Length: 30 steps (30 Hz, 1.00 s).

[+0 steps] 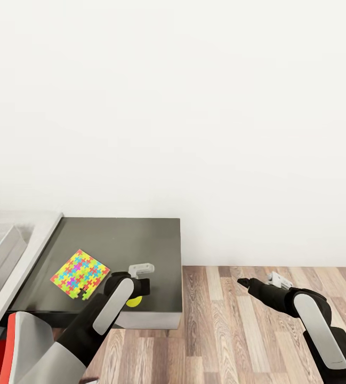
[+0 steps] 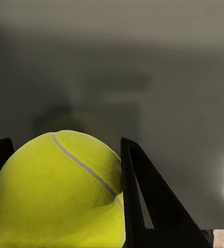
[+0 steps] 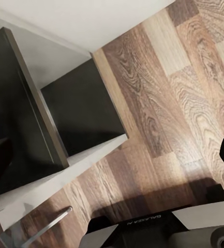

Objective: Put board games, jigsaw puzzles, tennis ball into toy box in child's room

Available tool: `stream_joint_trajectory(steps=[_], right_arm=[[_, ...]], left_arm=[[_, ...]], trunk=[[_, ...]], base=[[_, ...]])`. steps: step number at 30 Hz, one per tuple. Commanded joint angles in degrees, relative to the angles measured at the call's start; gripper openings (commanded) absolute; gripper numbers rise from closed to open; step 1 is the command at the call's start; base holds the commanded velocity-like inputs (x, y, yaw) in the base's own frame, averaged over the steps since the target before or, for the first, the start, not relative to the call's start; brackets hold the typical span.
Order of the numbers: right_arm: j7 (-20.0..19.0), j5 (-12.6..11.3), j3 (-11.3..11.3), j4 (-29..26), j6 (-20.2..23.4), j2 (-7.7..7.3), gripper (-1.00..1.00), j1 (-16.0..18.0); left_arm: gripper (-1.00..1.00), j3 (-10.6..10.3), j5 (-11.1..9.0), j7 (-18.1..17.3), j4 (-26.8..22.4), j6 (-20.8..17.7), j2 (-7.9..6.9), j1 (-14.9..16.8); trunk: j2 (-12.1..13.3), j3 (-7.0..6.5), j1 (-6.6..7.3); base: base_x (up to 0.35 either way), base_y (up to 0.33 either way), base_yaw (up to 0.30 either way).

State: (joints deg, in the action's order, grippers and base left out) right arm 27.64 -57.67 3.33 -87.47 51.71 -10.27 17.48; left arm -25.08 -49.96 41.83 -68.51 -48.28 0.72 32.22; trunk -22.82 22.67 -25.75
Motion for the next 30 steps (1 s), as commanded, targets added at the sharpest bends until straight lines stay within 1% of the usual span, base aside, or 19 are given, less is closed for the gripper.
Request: stream_joint_trajectory(steps=[1,7,11,12,14,15,17,19,21,22,25,27,28,30], right_arm=[[0.57,-0.60,0.01,-0.07,0.15,-0.01,1.00,0.04],[0.57,-0.60,0.01,-0.07,0.15,-0.02,1.00,0.01],[0.16,-0.63,0.01,-0.08,0.20,-0.08,1.00,0.01],[-0.32,-0.65,0.01,-0.11,0.22,-0.09,1.00,0.02],[-1.93,-0.62,0.06,-0.13,0.23,-0.11,1.00,-0.02],[-2.43,-0.62,0.09,-0.14,0.25,-0.13,1.00,-0.03],[-4.66,-0.61,0.15,-0.15,0.29,-0.16,1.00,-0.11],[-6.73,-0.60,0.28,-0.15,0.34,-0.18,1.00,-0.23],[-8.02,-0.60,0.40,-0.15,0.37,-0.23,1.00,-0.33],[-8.73,-0.60,0.45,-0.15,0.40,-0.24,1.00,-0.37],[-10.48,-0.60,0.61,-0.15,0.47,-0.27,1.00,-0.42],[-11.53,-0.60,0.67,-0.15,0.49,-0.33,1.00,-0.48],[-11.76,-0.60,0.68,-0.15,0.49,-0.33,1.00,-0.49],[-12.46,-0.60,0.70,-0.15,0.49,-0.35,1.00,-0.51]], left_arm=[[-1.00,-0.06,-0.33,0.53,-0.05,-0.33,-0.02,0.03],[-1.00,-0.06,-0.32,0.49,-0.24,-0.33,-0.04,0.03],[-1.00,0.15,-0.35,0.17,-2.39,-0.49,-0.22,0.03],[-1.00,0.20,-0.37,-0.26,-3.29,-0.57,-0.58,0.03],[-1.00,0.30,-0.43,-2.32,-5.27,-0.79,-1.80,0.03],[-1.00,0.32,-0.44,-2.99,-5.79,-0.84,-2.16,0.03],[-1.00,0.61,-0.49,-5.82,-7.88,-1.02,-3.63,0.03],[-1.00,1.37,-0.78,-7.96,-9.68,-1.37,-4.83,0.02],[-1.00,2.47,-0.96,-8.79,-10.69,-1.80,-5.43,-0.02],[-1.00,3.43,-1.06,-9.12,-11.10,-2.25,-5.67,-0.03],[-1.00,7.24,-1.28,-10.50,-11.79,-4.64,-5.96,-0.05],[-1.00,9.95,-1.33,-13.70,-12.24,-6.44,-6.00,-0.07],[-1.00,10.62,-1.32,-14.90,-12.31,-6.83,-6.02,-0.08],[-1.00,13.30,-1.27,-20.56,-12.49,-8.24,-6.10,-0.15]], trunk=[[-0.10,0.06,-0.04],[-0.10,-0.37,-0.04],[-0.10,-0.69,-0.04],[-0.10,-0.77,-0.04],[-0.10,-0.94,-0.04],[-0.10,-1.02,-0.04],[-0.10,-1.19,-0.04],[-0.10,-1.35,-0.04],[-0.10,-1.52,-0.04],[-0.10,-1.61,-0.04],[-0.10,-1.86,-0.04],[-0.10,-2.03,-0.04],[-0.10,-2.11,-0.04],[-0.10,-2.28,-0.04]], base=[[0.000,0.000,-0.052],[0.000,0.000,-0.107],[0.000,0.000,-0.123],[0.000,0.000,-0.124],[0.000,0.000,-0.125],[0.000,0.000,-0.125],[0.000,0.000,-0.125],[0.000,0.000,-0.124],[0.000,0.000,-0.122],[0.000,0.000,-0.122],[0.000,0.000,-0.121],[0.000,0.000,-0.121],[0.000,0.000,-0.121],[0.000,0.000,-0.121]])
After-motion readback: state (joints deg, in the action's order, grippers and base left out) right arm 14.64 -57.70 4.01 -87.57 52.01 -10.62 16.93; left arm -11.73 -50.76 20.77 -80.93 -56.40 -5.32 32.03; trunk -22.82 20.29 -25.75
